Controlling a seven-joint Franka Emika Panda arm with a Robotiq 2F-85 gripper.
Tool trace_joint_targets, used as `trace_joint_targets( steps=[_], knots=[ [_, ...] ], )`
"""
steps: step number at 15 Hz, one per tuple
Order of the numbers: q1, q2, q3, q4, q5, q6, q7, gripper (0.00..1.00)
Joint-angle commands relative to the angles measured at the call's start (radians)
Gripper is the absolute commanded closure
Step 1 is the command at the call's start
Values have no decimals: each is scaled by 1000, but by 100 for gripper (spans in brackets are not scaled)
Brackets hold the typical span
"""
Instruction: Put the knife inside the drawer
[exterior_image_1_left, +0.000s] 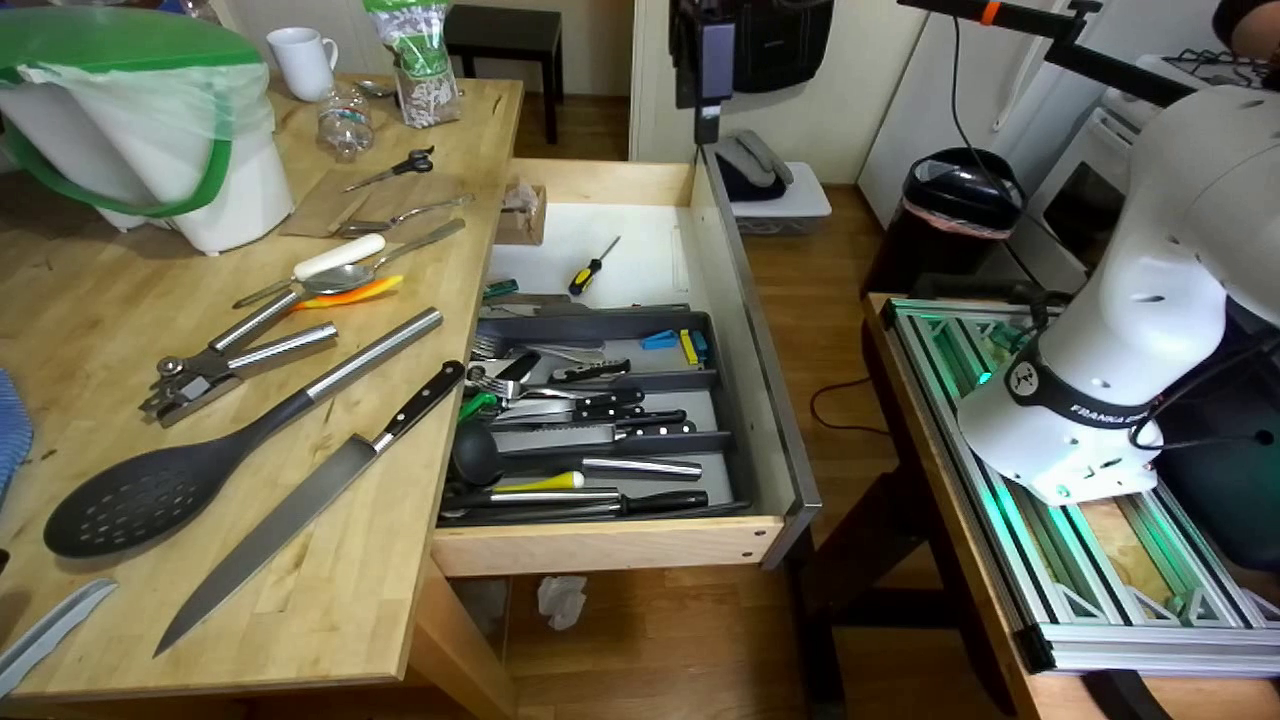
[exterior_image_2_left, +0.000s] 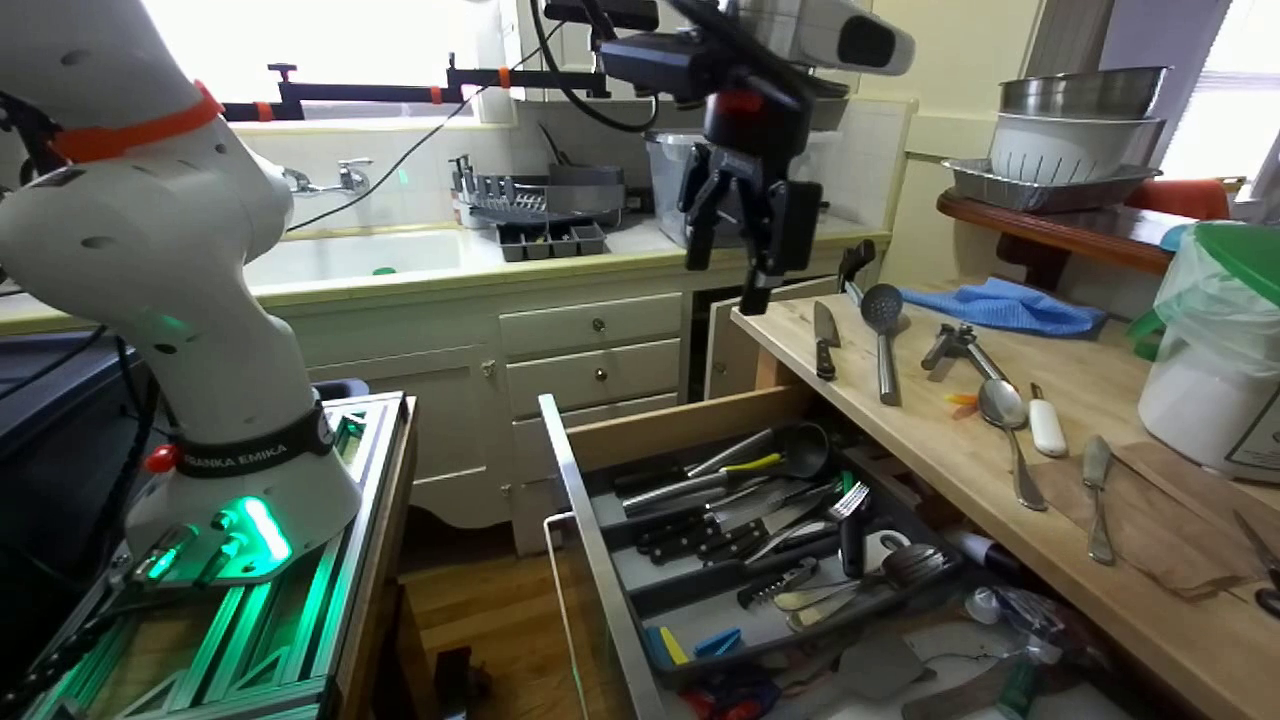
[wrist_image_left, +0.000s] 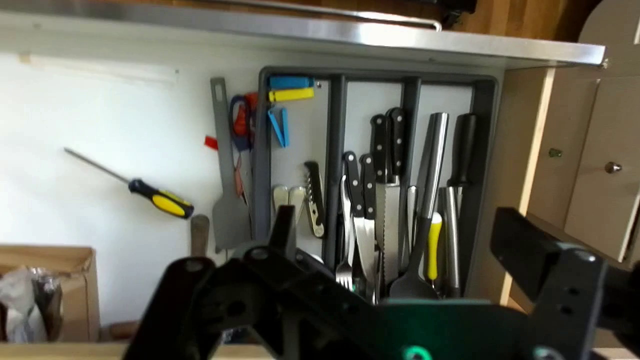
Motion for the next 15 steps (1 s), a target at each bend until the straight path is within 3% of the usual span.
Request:
trace_joint_targets(
  steps=[1,6,13,14,15],
  knots=[
    [31,161,42,132,17,75,-139,0],
    [26,315,125,264,48,172,-349,0],
    [28,442,254,354,87,161,-617,0],
    [28,402,239,316,52,164,-528,0],
    [30,412,248,320,52,164,-530,0]
  ],
)
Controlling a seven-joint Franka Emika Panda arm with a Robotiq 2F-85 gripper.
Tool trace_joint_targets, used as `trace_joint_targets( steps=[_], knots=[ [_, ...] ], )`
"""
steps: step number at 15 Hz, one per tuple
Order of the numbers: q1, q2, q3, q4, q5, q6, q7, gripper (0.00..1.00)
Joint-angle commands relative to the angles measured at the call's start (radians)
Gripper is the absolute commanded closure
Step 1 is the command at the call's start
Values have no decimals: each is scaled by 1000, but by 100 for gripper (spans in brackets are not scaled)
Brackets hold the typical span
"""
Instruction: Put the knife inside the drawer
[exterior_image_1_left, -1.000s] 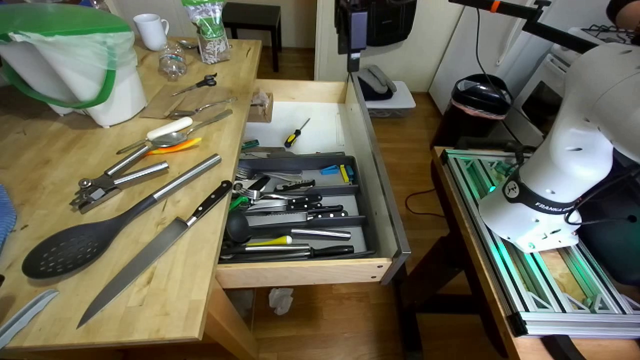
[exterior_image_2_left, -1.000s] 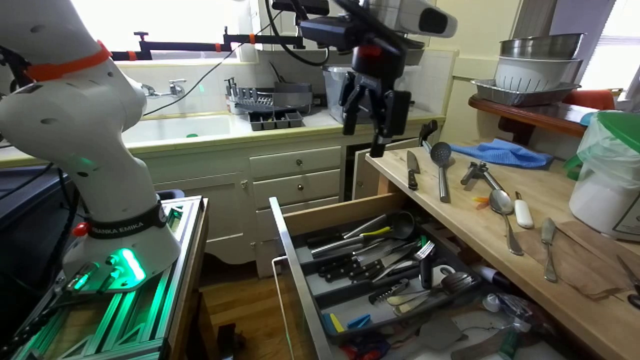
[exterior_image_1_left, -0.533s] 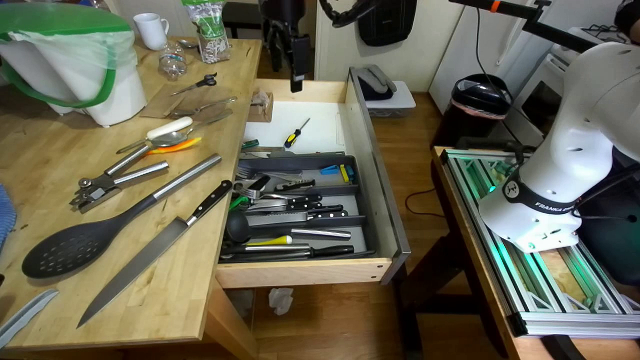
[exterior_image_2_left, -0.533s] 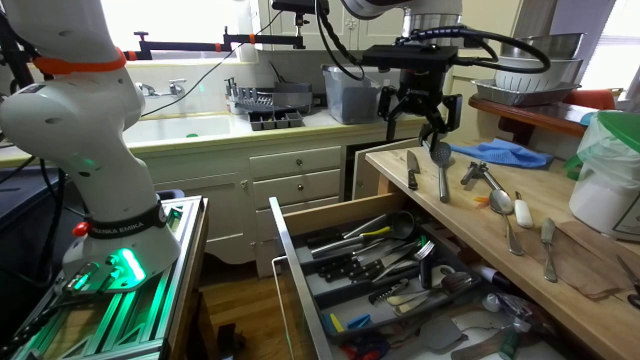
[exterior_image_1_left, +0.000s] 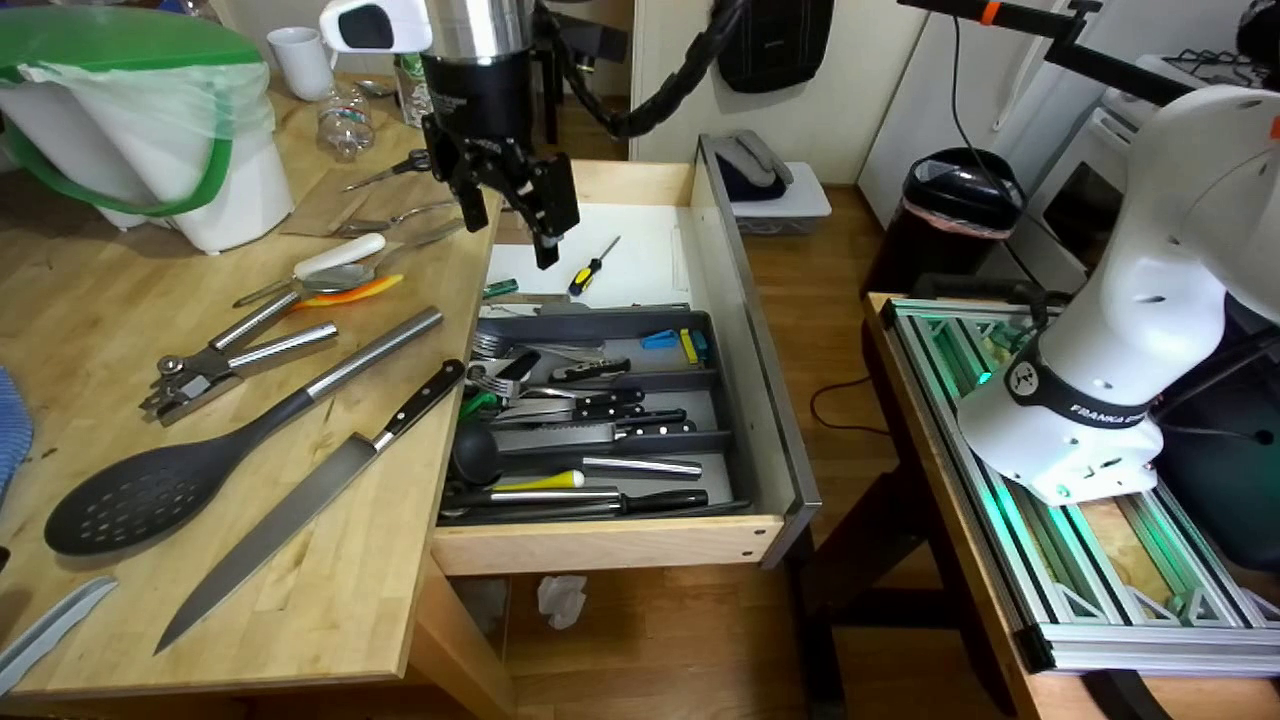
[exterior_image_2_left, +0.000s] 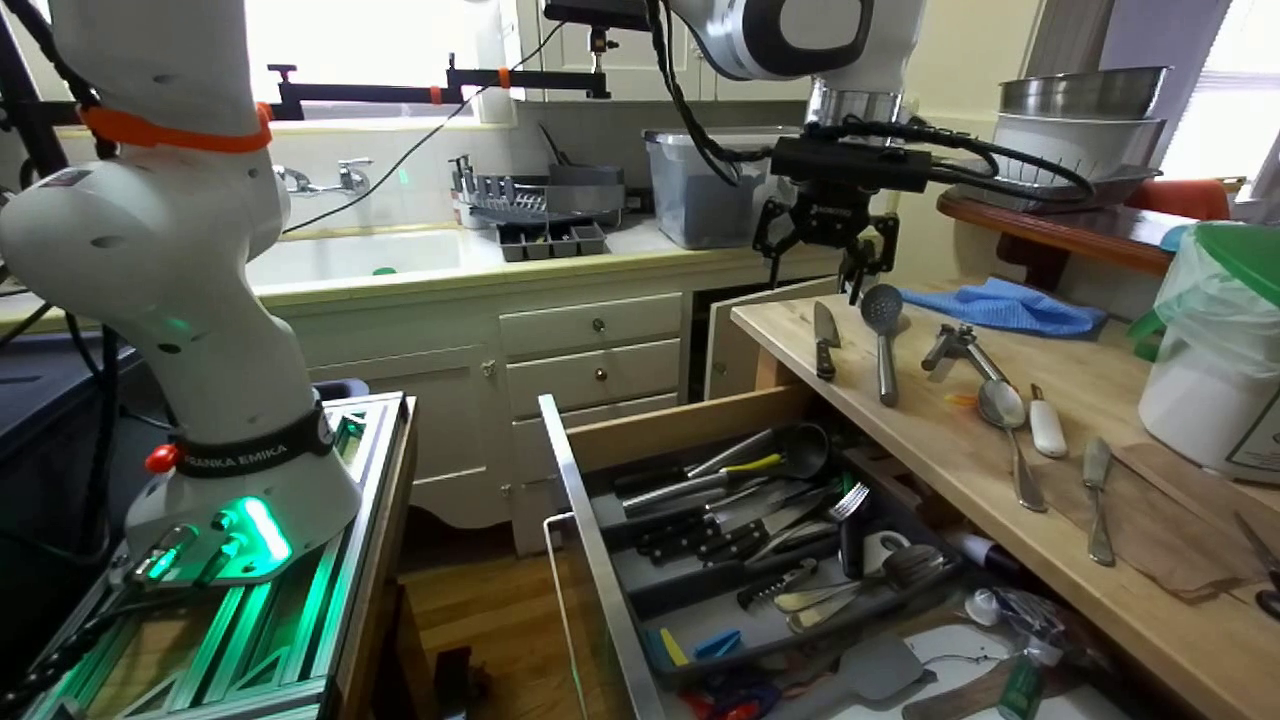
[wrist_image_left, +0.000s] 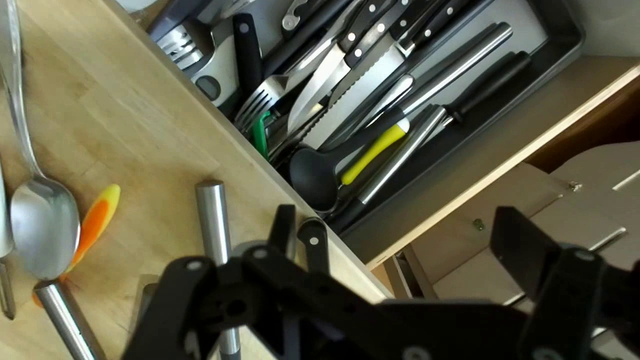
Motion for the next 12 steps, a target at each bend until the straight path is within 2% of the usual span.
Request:
trace_joint_targets(
  steps=[1,6,12],
  knots=[
    [-5,1,7,2,-2,-3,5,0],
    [-12,-5,2,2,-2,-3,5,0],
    [-11,131,29,98,-28,66,-142,0]
  ],
)
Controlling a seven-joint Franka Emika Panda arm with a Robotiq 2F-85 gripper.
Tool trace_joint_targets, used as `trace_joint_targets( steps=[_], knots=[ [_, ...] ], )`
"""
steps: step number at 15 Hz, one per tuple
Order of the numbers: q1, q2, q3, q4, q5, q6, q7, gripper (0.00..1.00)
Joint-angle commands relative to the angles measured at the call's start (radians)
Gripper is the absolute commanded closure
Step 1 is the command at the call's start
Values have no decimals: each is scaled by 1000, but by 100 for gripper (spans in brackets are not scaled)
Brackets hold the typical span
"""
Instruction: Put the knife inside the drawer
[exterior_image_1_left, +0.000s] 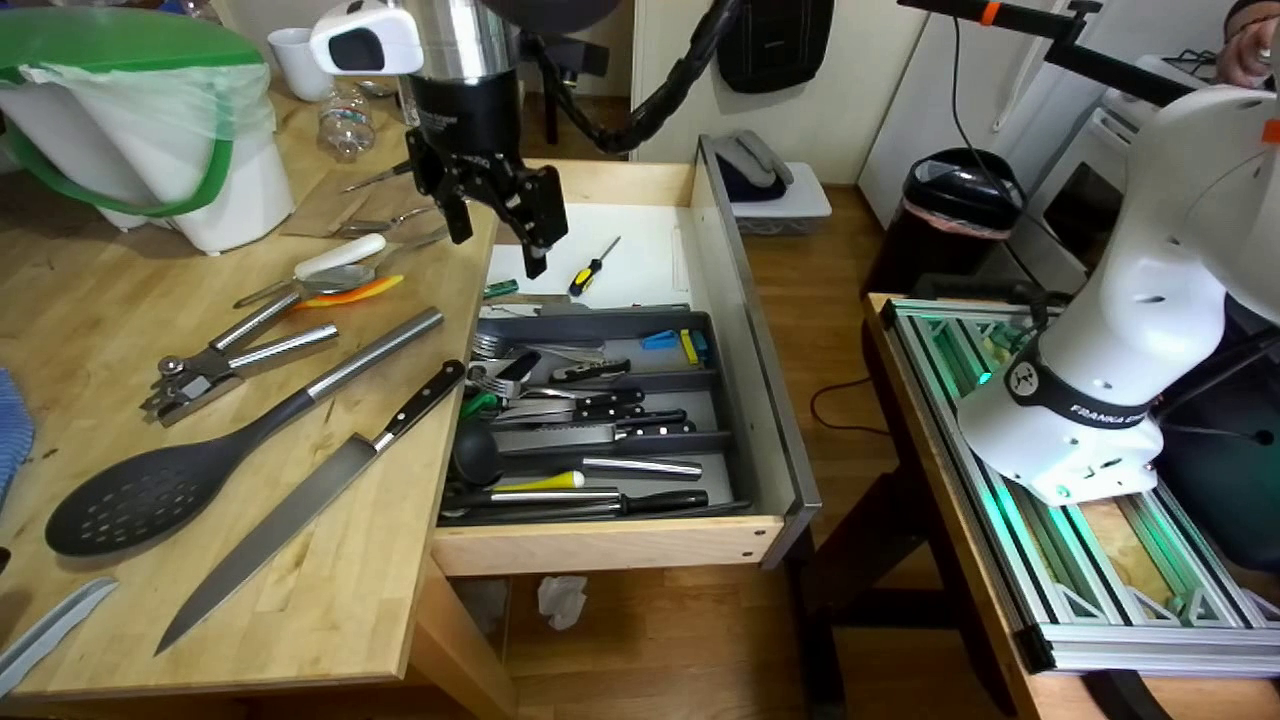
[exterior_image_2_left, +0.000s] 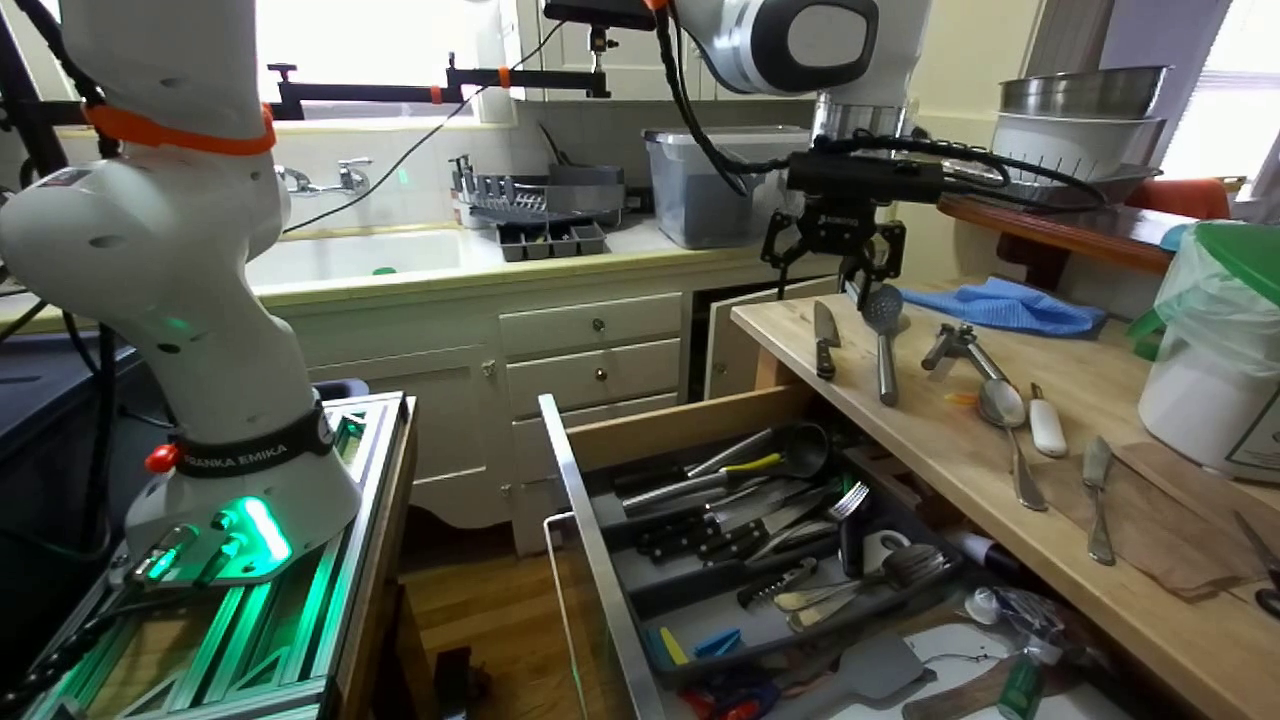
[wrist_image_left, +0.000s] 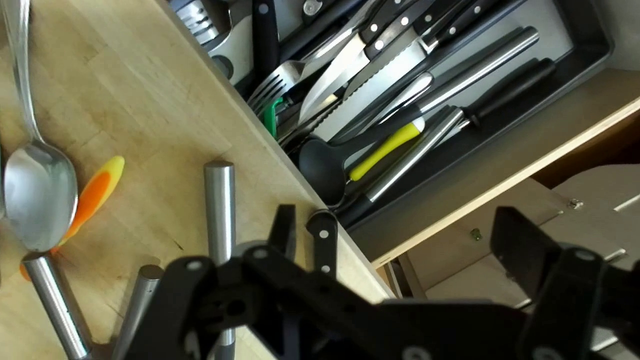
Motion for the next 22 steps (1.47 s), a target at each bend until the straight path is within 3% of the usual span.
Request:
trace_joint_targets(
  steps=[1,11,22],
  knots=[
    [-6,105,20,84,-16,46,-81,0],
    [5,232,78,182,17,125,-38,0],
    [42,286,76,184,-61,211,47,0]
  ],
)
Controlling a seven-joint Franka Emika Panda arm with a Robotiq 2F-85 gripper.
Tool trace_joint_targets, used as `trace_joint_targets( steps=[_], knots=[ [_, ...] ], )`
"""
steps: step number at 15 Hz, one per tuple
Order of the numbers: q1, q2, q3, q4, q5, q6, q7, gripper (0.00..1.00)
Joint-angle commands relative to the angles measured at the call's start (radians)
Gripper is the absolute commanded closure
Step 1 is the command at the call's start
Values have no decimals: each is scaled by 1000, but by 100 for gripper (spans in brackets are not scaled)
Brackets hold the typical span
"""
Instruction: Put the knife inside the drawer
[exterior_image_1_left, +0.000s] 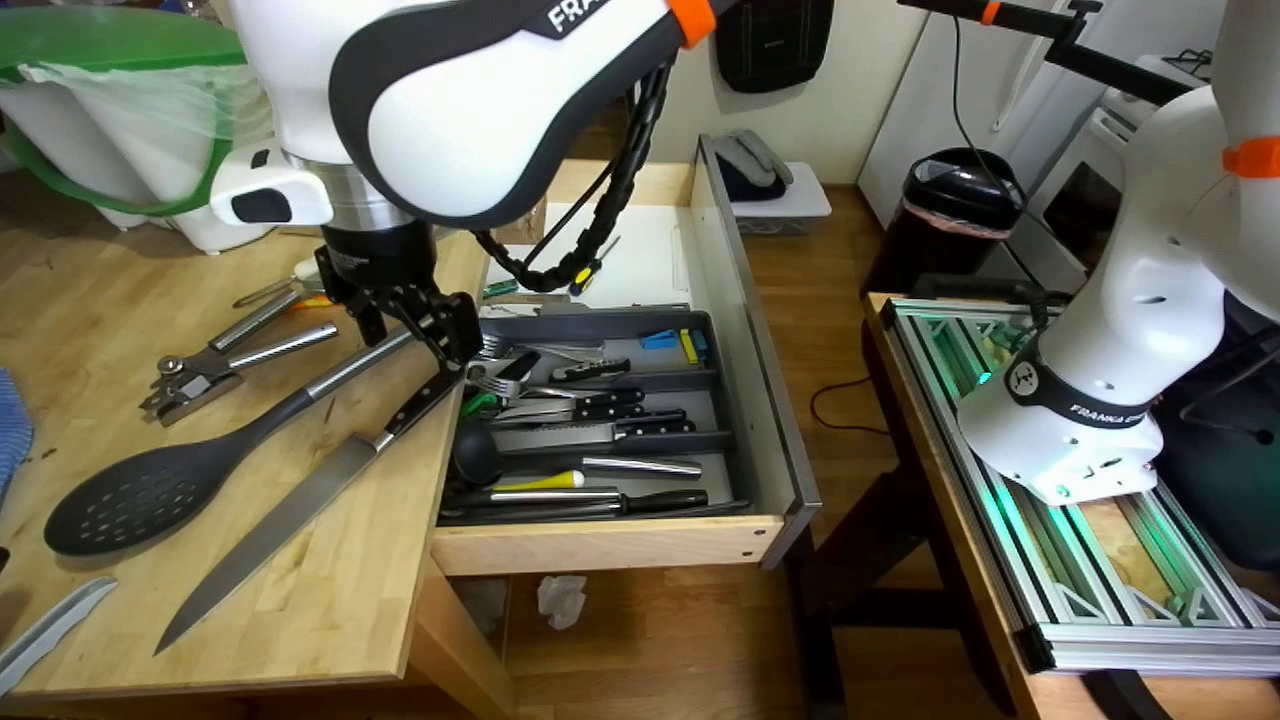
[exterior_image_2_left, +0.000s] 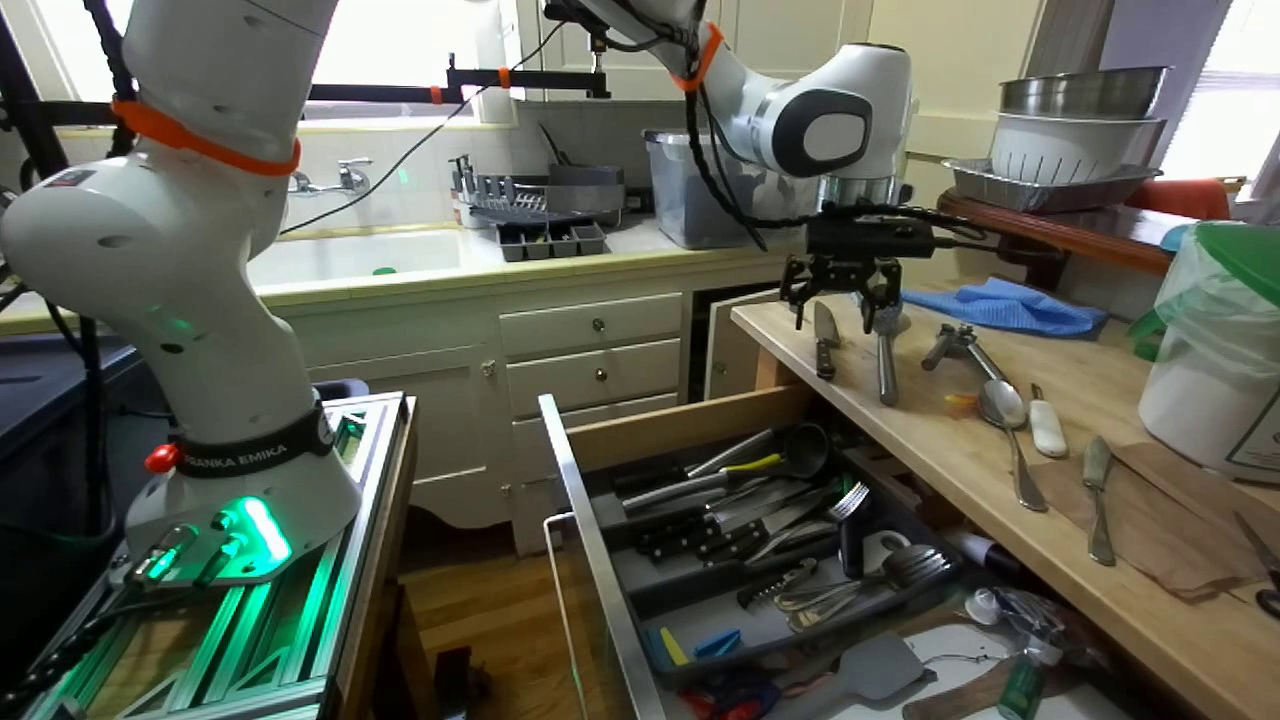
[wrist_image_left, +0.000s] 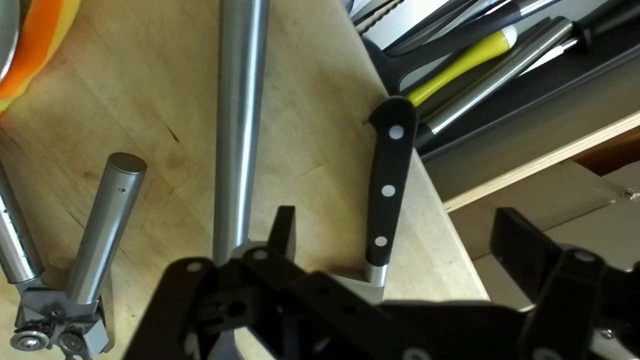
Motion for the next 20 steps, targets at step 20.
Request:
trace_joint_targets(
  steps=[20],
  knots=[
    [26,88,9,12,-116,134,3,14]
  ],
)
